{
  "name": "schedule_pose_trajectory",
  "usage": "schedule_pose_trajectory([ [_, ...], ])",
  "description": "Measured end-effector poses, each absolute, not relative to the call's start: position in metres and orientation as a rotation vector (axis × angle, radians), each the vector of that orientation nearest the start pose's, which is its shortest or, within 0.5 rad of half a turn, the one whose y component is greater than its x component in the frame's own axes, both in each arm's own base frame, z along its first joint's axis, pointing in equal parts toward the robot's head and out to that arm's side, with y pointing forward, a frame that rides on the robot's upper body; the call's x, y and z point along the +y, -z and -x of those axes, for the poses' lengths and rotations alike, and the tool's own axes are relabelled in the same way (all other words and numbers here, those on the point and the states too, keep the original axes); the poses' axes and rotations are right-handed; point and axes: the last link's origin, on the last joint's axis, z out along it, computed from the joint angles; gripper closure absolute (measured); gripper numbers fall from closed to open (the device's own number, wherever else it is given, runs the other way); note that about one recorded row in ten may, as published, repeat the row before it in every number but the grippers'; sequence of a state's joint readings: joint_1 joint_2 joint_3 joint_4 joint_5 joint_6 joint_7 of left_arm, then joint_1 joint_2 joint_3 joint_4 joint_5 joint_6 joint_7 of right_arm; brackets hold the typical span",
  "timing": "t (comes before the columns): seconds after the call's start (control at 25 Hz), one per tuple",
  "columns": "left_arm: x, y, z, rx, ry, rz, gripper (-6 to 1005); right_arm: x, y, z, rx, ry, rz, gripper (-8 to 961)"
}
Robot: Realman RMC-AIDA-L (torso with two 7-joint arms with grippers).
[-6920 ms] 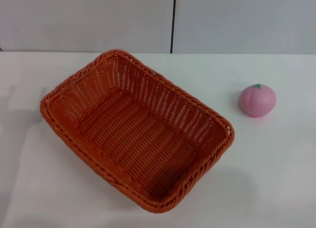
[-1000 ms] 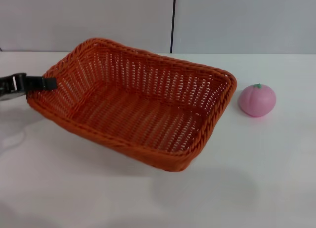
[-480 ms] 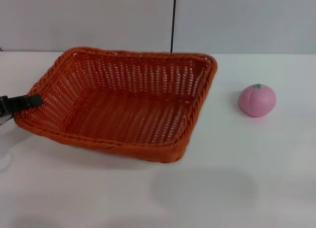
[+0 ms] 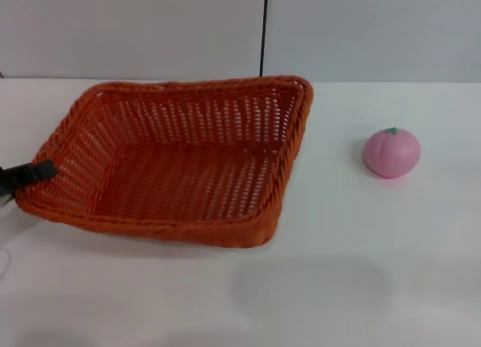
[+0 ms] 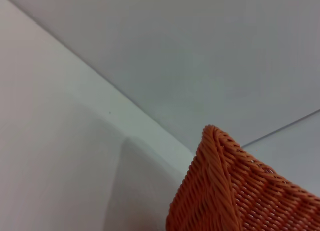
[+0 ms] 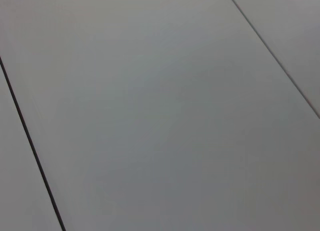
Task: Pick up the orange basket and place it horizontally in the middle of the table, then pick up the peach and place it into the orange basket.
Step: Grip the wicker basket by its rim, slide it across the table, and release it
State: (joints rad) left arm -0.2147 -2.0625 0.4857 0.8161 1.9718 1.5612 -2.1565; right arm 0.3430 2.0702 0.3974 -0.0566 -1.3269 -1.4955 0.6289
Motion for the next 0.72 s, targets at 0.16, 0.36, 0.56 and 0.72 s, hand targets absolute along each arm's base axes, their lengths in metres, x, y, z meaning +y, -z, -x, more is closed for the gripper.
schedule_pose_trajectory([
  [0.16,0.253,-0.063,0.364,-1.778,0.913,1.912,795,0.262,-0.098,-0.398,0.657,-1.035,0.894,415],
  [0.36,0.250,-0.054,0.368,-1.783,0.915,1.906,793,0.265,-0.097,-0.399,0.671,-1.027,0.897,415],
  [0.56,0.247,-0.042,0.367,-1.776,0.974,1.911,792,0.264,-0.096,-0.399,0.673,-1.026,0.897,415],
  [0.72,0.246,-0.038,0.366,-1.767,1.007,1.907,791,0.264,-0.097,-0.400,0.674,-1.024,0.897,415],
])
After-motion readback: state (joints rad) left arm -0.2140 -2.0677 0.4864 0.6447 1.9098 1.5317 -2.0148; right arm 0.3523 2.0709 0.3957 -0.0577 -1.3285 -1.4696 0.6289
